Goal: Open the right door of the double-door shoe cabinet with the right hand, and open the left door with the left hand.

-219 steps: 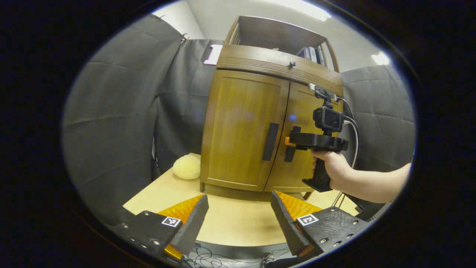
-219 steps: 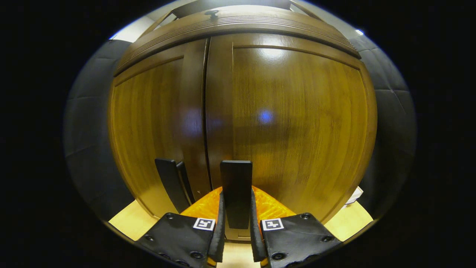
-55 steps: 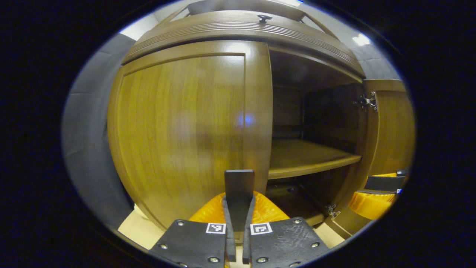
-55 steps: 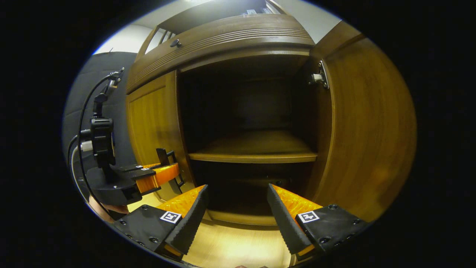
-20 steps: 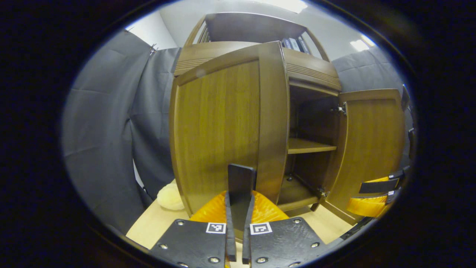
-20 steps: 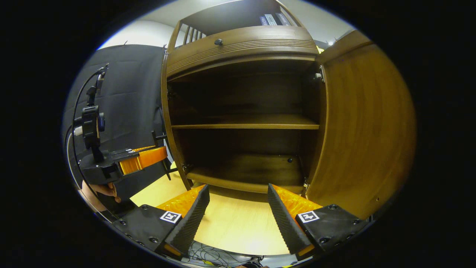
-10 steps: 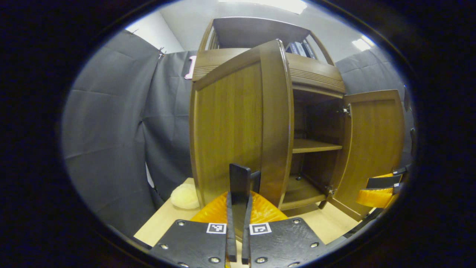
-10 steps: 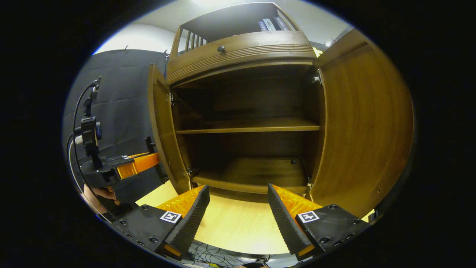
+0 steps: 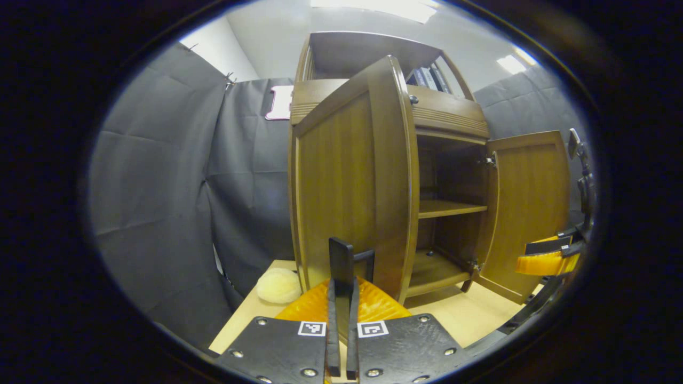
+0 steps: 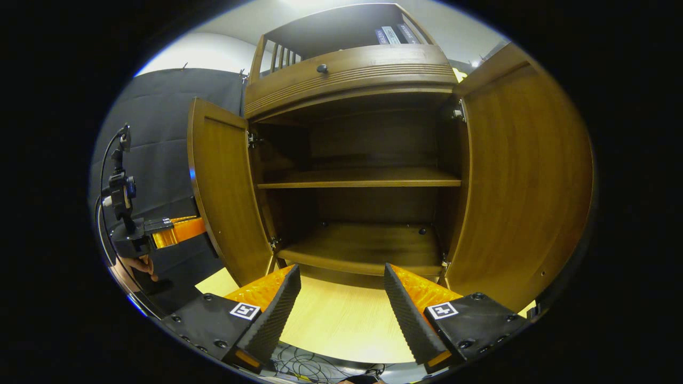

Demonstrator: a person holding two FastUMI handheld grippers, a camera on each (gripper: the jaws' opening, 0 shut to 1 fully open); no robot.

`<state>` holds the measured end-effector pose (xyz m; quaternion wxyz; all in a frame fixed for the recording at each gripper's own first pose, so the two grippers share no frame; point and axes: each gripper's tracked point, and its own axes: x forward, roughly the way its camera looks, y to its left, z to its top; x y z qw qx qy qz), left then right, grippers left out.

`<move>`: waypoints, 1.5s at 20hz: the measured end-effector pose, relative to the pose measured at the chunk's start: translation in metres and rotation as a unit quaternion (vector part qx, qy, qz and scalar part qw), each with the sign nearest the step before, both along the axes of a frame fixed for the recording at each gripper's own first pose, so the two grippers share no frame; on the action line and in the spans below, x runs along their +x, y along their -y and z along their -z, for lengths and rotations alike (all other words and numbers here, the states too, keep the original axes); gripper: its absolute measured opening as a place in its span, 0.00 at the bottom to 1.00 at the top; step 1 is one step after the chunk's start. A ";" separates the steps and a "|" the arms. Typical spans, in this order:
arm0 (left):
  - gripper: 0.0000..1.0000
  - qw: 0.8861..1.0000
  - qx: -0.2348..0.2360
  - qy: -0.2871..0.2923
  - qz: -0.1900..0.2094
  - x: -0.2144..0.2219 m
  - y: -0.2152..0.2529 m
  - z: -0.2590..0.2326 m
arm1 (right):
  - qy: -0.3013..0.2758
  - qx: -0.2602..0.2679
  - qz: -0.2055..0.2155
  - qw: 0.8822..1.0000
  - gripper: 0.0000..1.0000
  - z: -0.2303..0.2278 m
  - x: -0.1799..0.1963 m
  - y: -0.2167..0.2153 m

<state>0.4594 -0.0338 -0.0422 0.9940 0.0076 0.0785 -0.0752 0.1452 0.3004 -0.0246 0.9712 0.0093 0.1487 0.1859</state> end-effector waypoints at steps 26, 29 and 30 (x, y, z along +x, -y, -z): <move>0.07 1.000 -0.026 0.006 0.010 -0.001 -0.014 0.001 | -0.020 -0.029 0.031 0.999 0.98 0.003 0.000 0.013; 0.07 1.000 -0.024 0.010 0.013 -0.003 -0.015 0.001 | -0.013 -0.037 0.044 0.998 0.95 -0.003 0.003 0.023; 0.07 1.000 -0.025 0.012 0.012 -0.004 -0.015 0.000 | -0.010 -0.040 0.048 0.998 0.98 -0.005 0.004 0.026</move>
